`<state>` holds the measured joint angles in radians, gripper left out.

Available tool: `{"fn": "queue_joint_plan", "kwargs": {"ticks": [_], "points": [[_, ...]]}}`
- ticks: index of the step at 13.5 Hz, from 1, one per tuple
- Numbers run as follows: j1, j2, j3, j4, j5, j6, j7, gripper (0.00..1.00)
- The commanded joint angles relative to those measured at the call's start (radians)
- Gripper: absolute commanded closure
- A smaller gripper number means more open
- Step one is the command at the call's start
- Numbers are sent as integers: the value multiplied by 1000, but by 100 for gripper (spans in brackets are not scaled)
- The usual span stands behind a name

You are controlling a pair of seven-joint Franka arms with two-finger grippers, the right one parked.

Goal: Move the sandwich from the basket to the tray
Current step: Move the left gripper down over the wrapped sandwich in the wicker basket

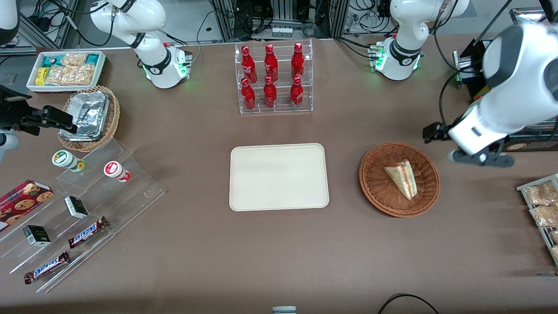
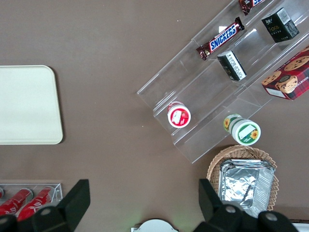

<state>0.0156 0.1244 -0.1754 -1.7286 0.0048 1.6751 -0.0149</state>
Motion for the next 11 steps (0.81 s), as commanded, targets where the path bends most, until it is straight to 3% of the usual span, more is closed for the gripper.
{"fn": "queue_joint_plan", "kwargs": {"ticks": [1, 6, 9, 11], "points": [[3, 1, -10, -109, -6, 122, -2, 0], [4, -12, -9, -328, 1, 397, -40, 0], [4, -45, -9, -471, 1, 579, -297, 0], [1, -37, -9, -485, 3, 597, -499, 0]]}}
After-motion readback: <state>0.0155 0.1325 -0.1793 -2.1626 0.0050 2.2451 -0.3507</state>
